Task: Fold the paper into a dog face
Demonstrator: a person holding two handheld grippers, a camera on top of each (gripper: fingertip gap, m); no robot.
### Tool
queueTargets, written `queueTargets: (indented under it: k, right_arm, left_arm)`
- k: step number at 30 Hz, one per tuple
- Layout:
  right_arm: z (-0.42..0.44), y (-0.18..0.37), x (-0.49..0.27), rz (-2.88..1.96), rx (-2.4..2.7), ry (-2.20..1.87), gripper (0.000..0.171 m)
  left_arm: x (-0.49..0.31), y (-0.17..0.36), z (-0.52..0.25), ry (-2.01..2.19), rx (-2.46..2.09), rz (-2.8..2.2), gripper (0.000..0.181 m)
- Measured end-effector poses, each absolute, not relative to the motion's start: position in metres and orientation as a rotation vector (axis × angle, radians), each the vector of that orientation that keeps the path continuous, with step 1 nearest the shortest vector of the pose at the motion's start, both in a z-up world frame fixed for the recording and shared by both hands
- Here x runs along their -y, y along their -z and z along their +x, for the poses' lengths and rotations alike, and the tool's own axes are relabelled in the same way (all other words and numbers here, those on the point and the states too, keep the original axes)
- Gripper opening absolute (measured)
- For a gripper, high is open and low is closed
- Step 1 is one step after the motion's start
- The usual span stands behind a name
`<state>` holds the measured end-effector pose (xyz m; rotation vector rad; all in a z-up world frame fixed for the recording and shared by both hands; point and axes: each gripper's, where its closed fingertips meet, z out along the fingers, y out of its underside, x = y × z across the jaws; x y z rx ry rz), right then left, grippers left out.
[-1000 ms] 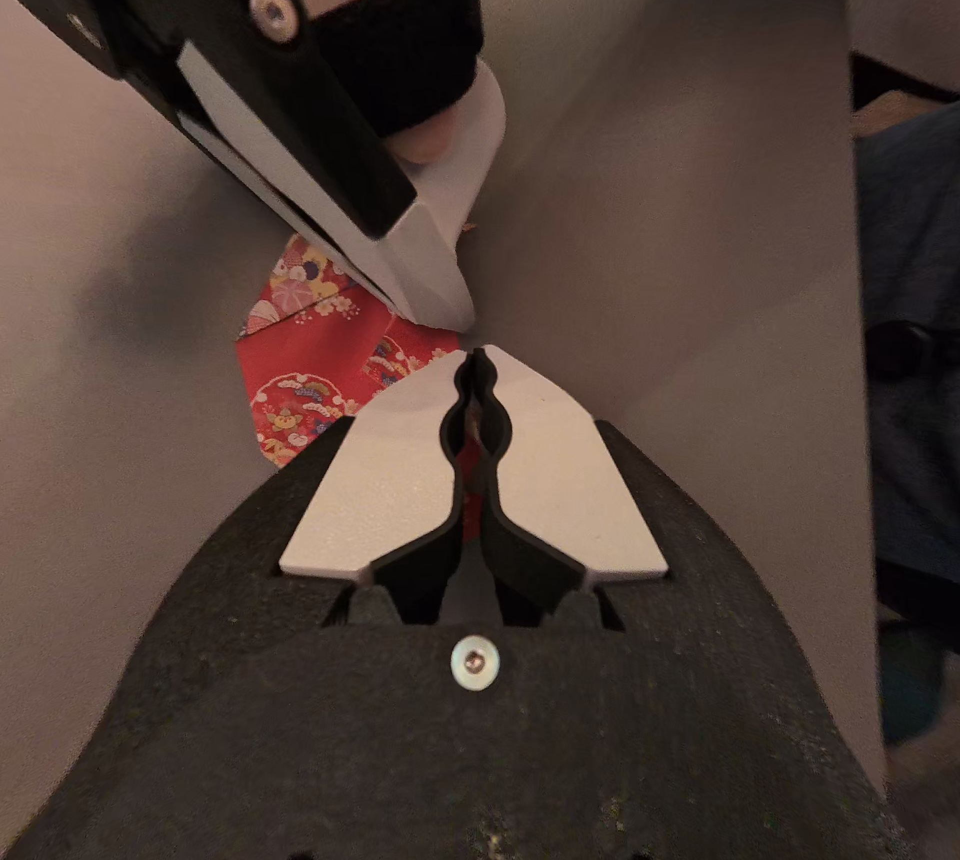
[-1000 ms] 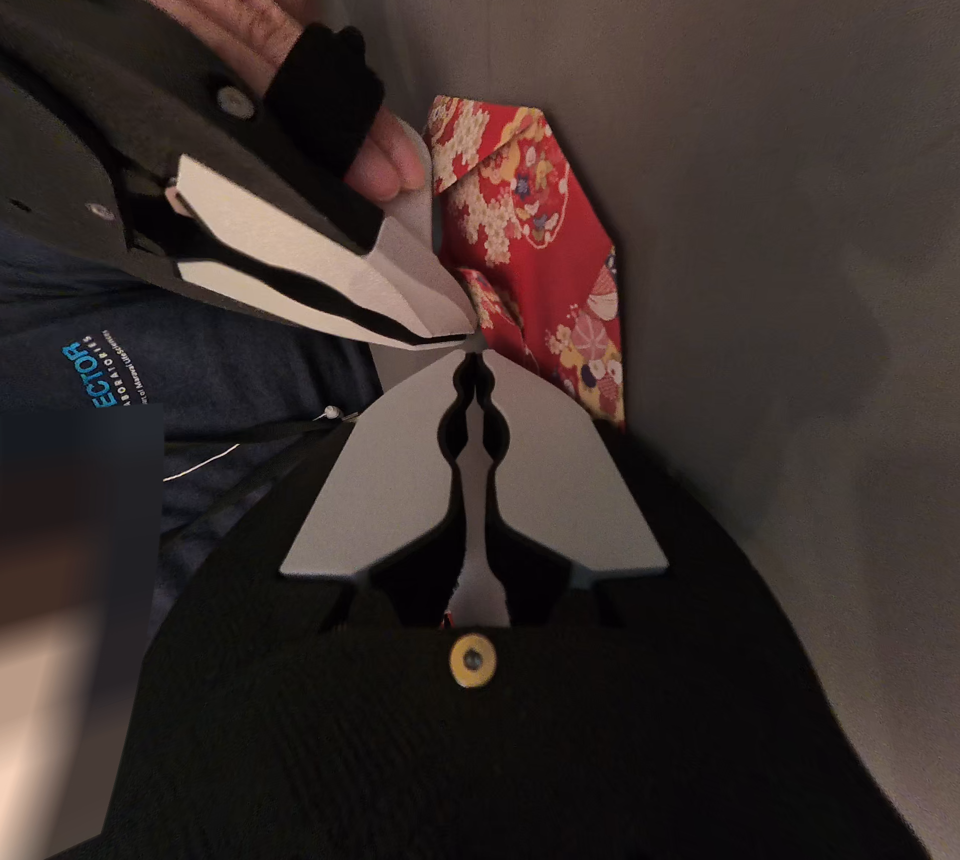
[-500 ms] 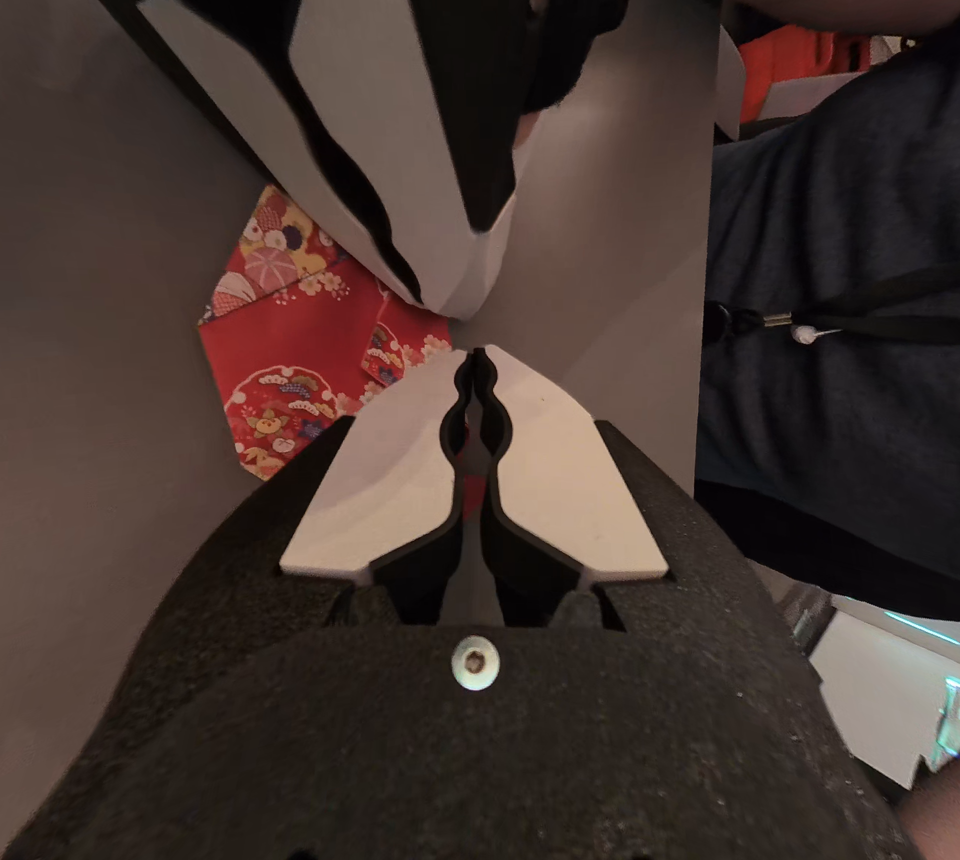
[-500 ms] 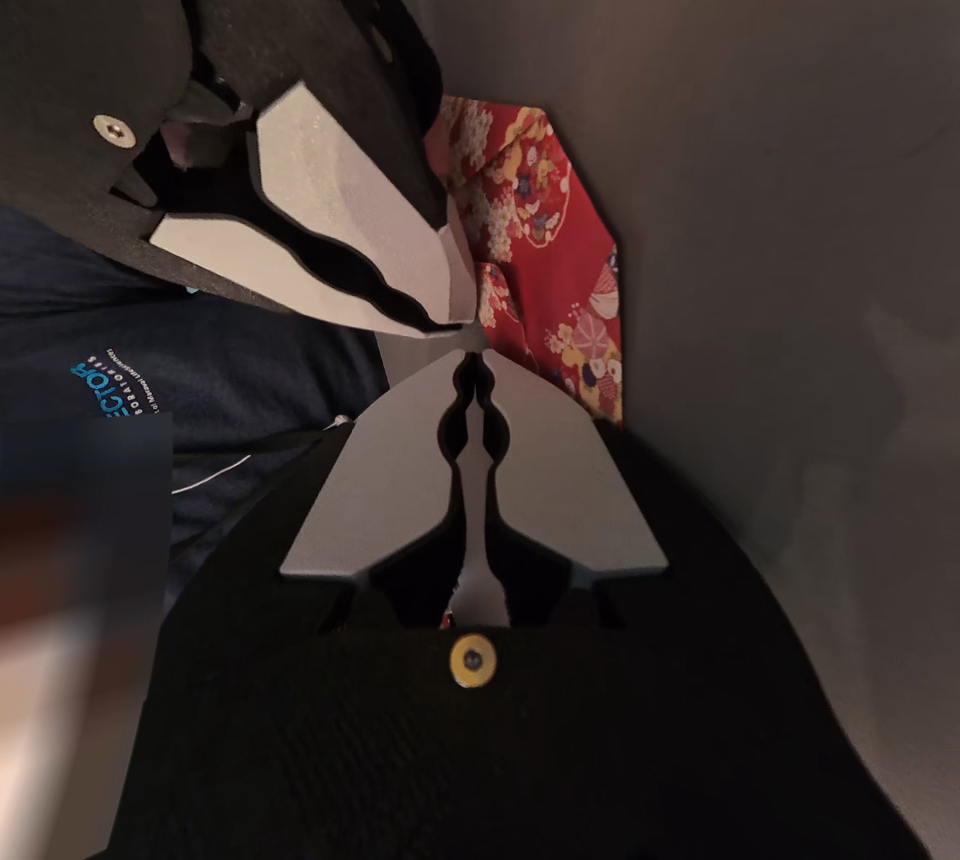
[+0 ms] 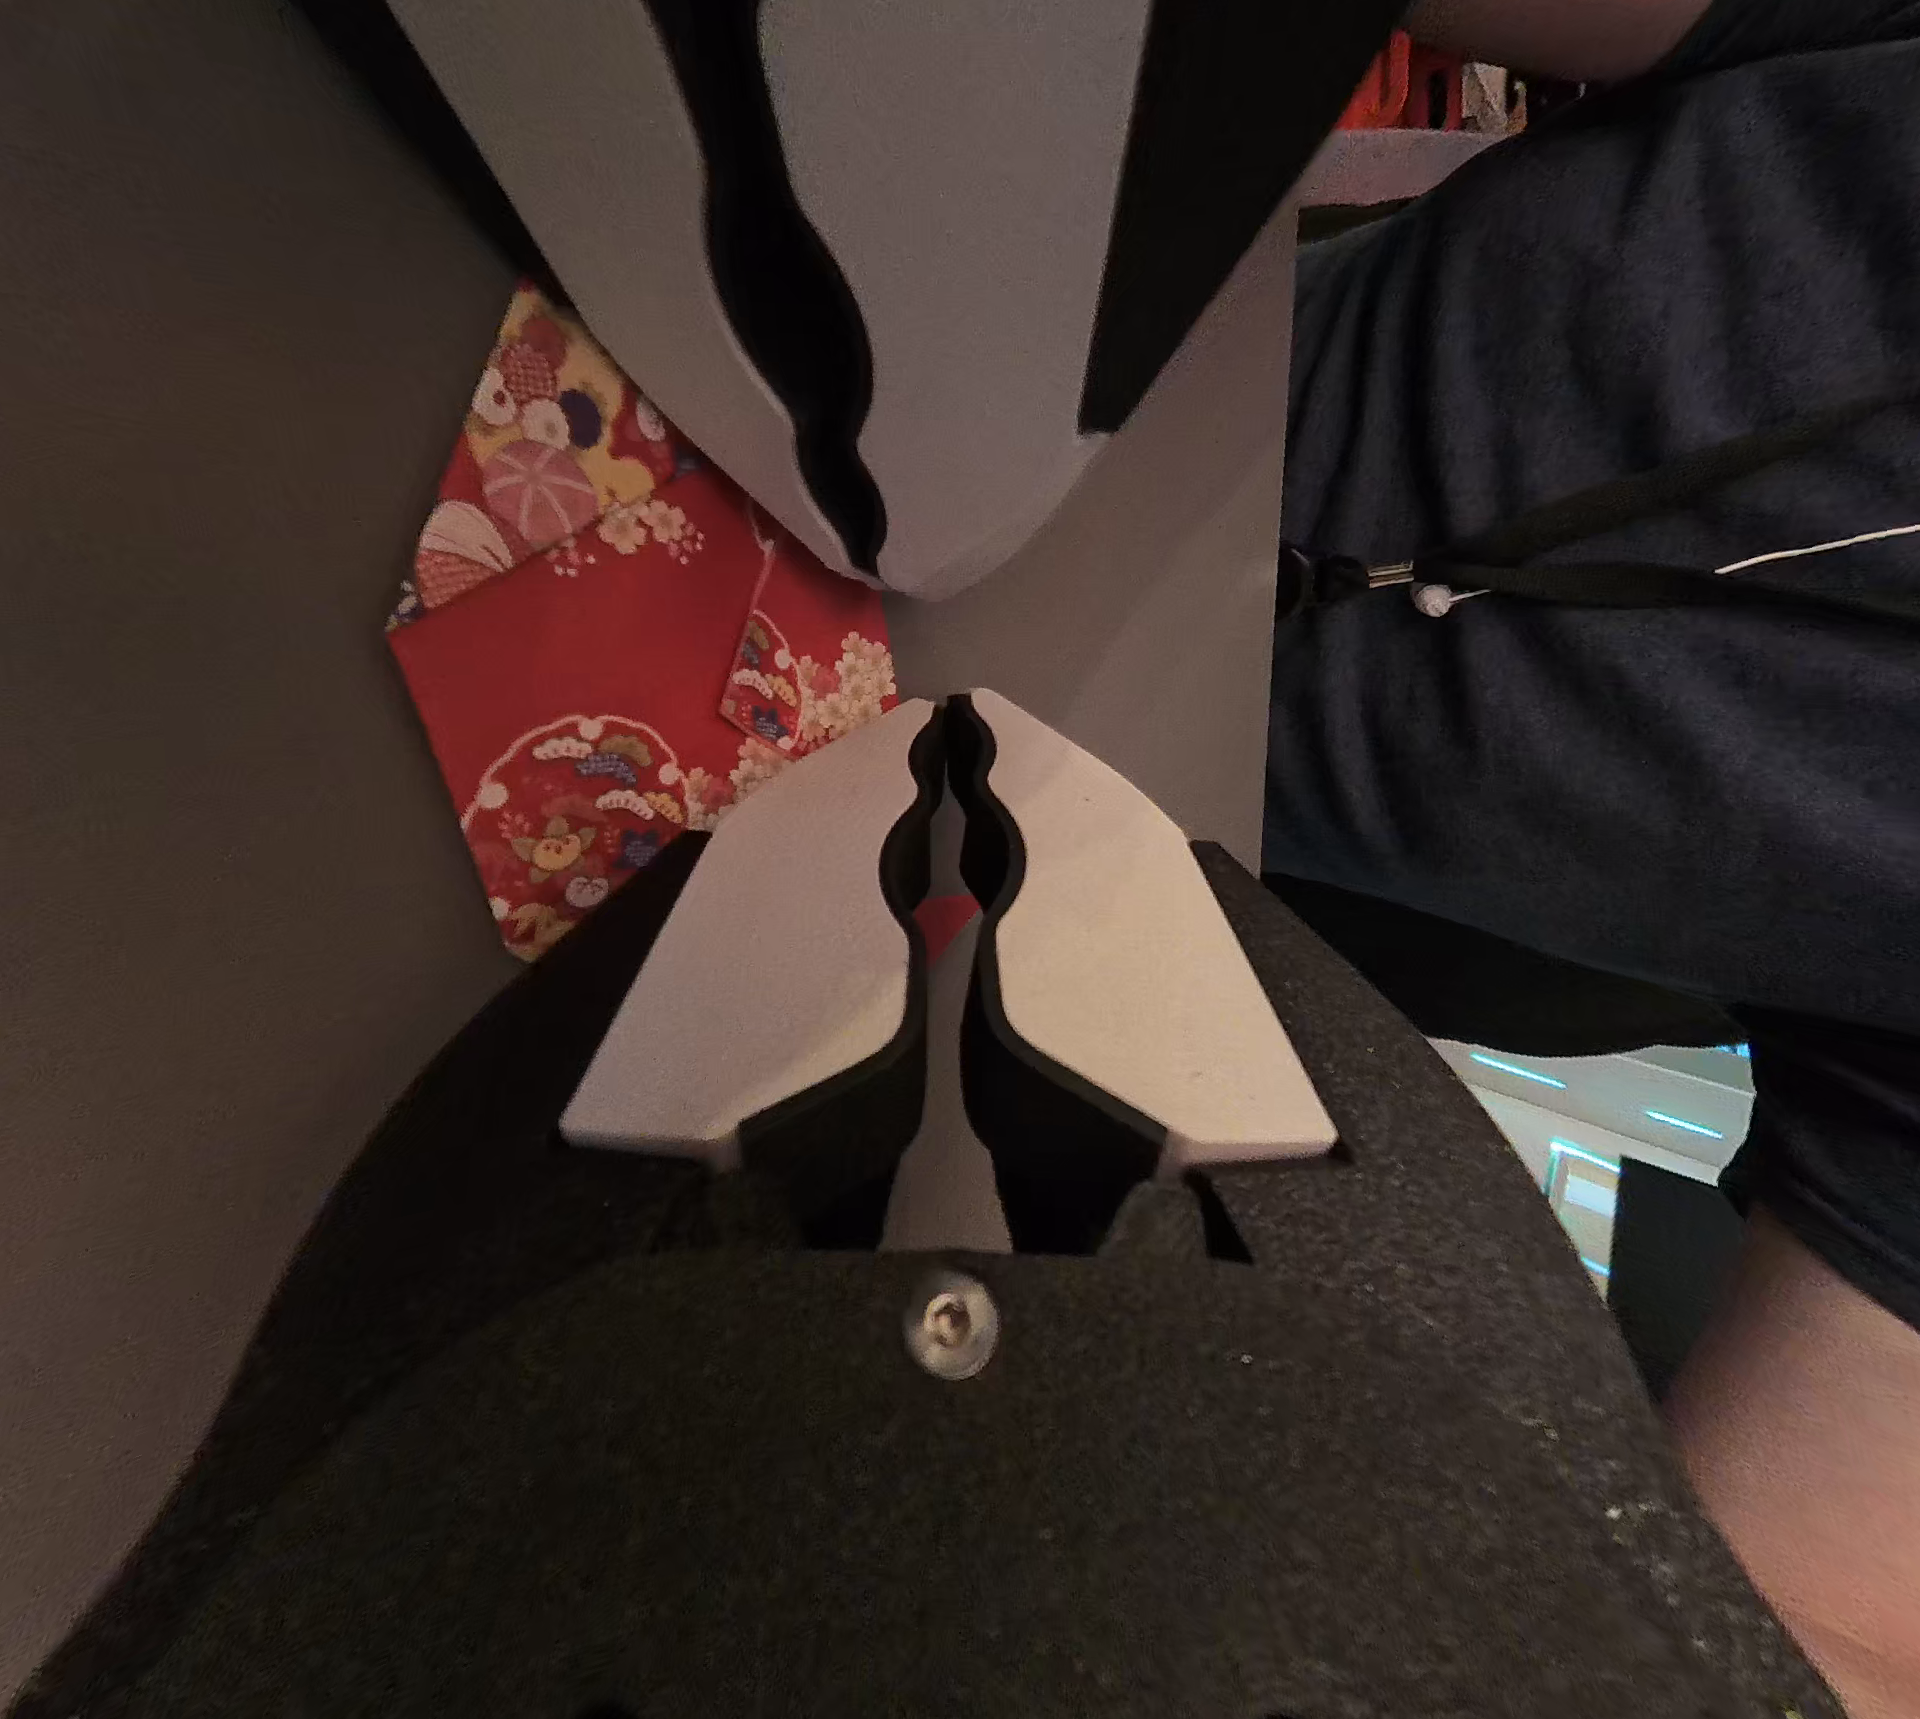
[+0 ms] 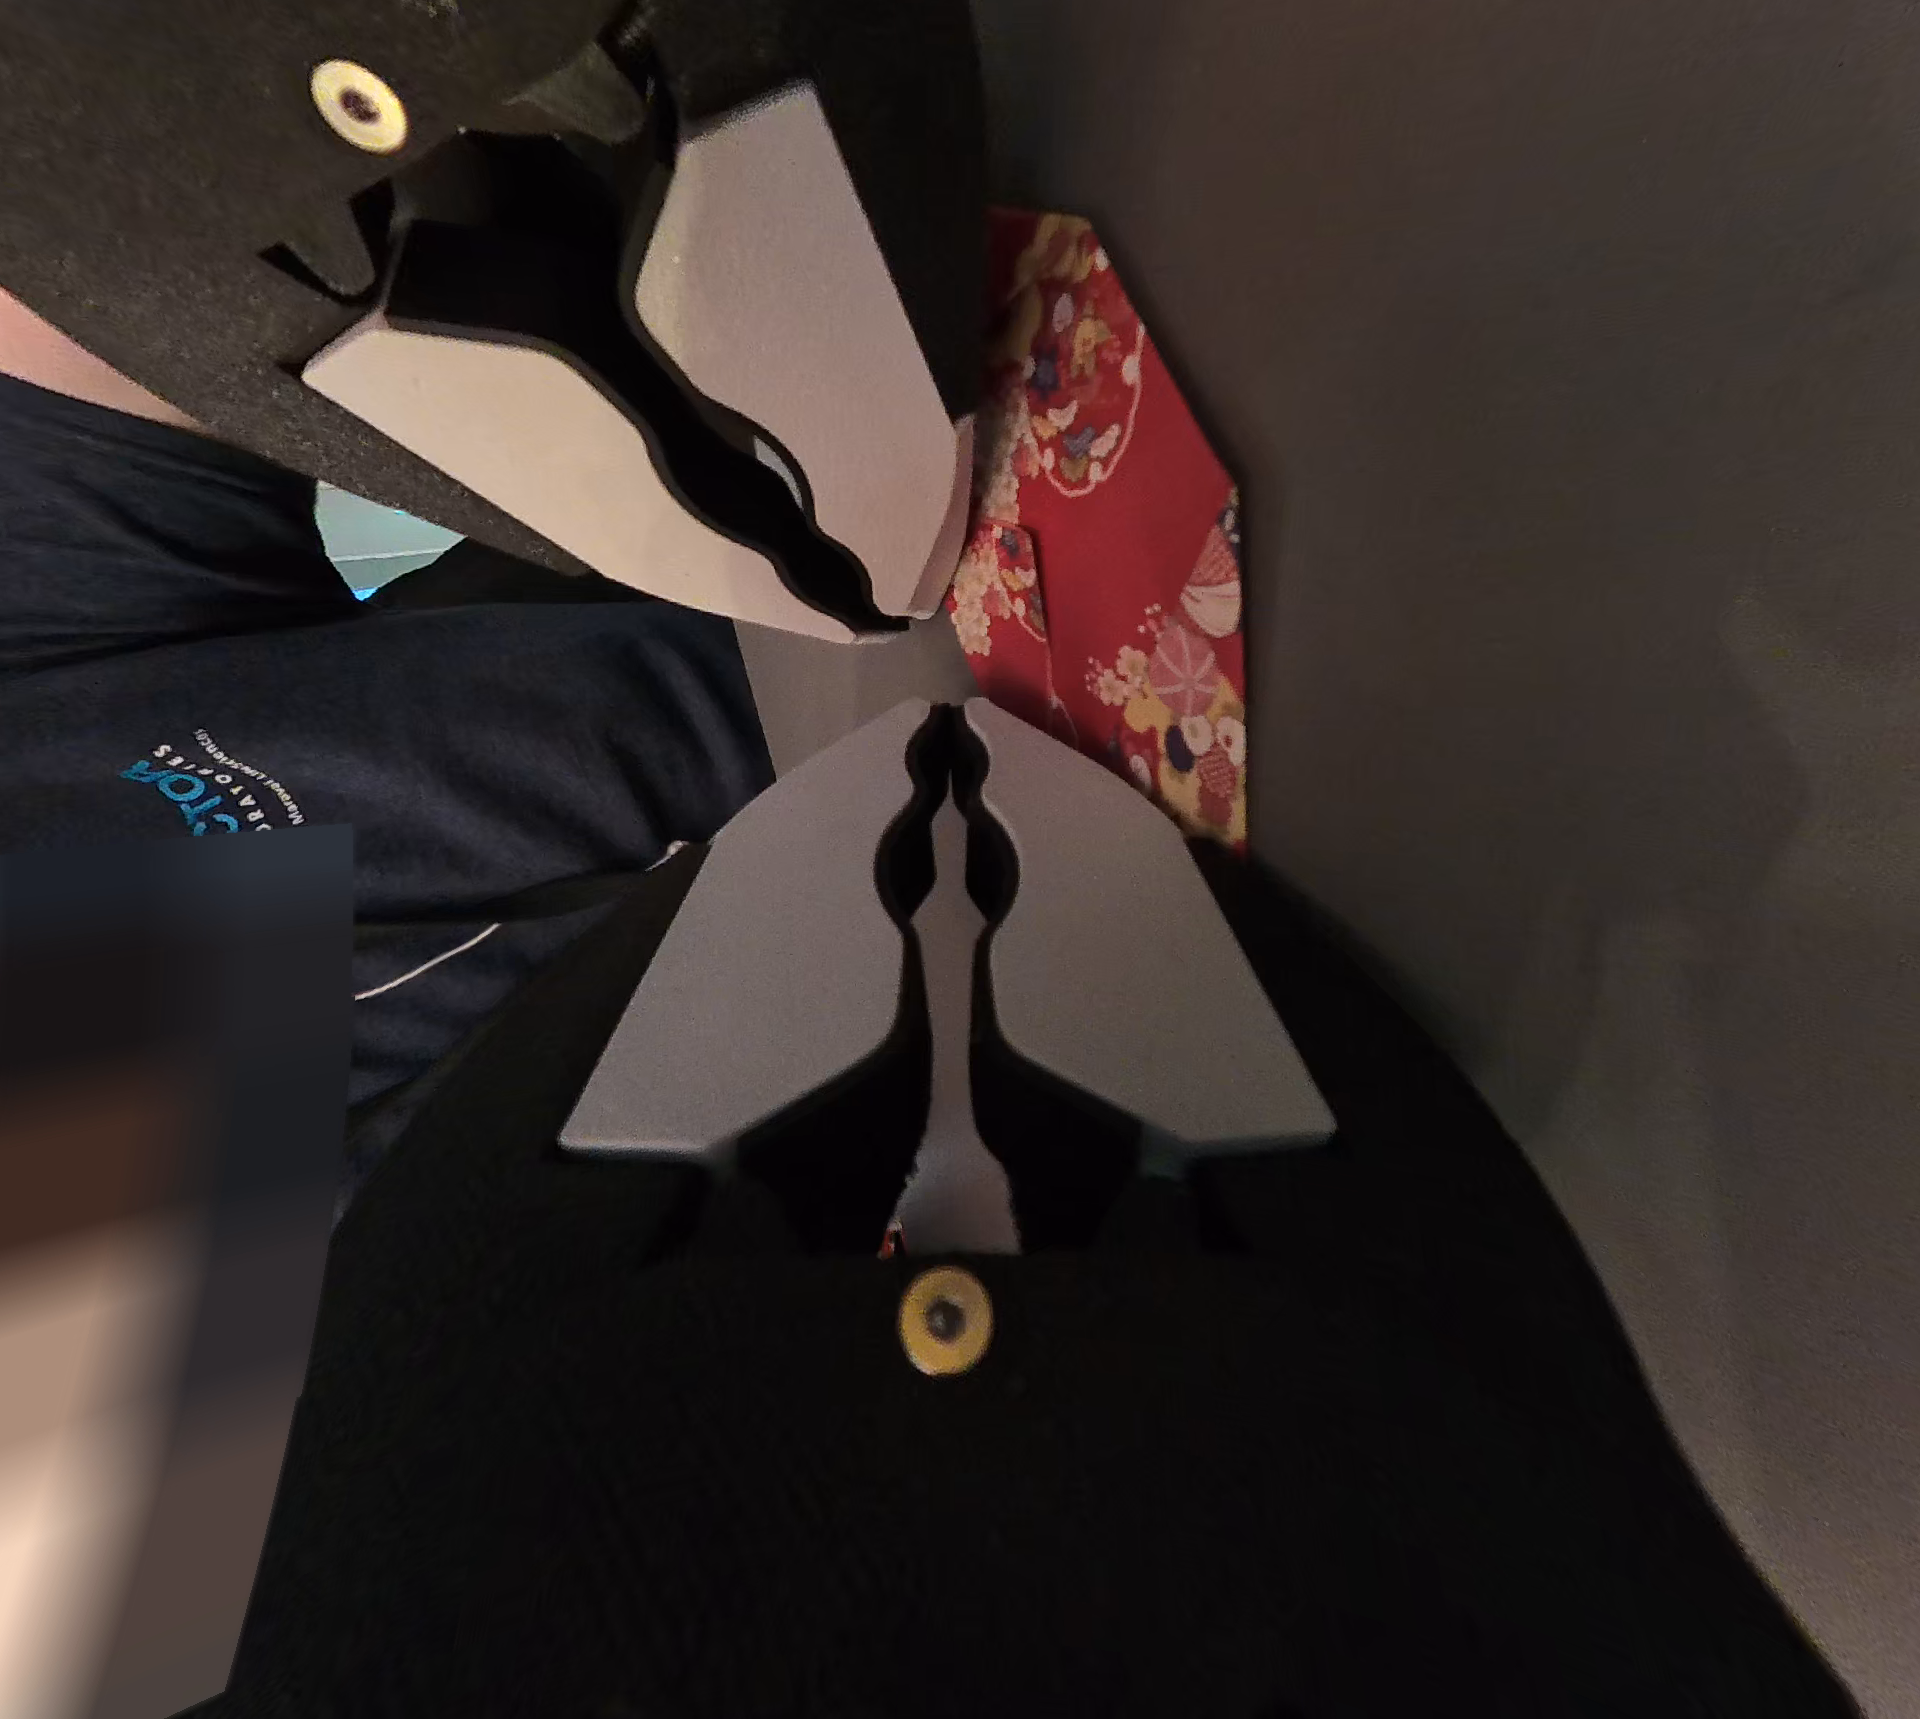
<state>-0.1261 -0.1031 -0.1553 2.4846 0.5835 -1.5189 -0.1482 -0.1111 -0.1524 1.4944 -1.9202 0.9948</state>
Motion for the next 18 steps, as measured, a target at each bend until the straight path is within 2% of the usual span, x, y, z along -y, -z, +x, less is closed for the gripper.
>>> queueTargets:
  k: [18]
  right_arm:
    - [-0.1262,0.1551,0.1031,2.476,-0.575,1.548,0.001]
  left_arm:
    - [0.1101,0.1517,-0.1544,-1.033,1.844,1.567,0.0]
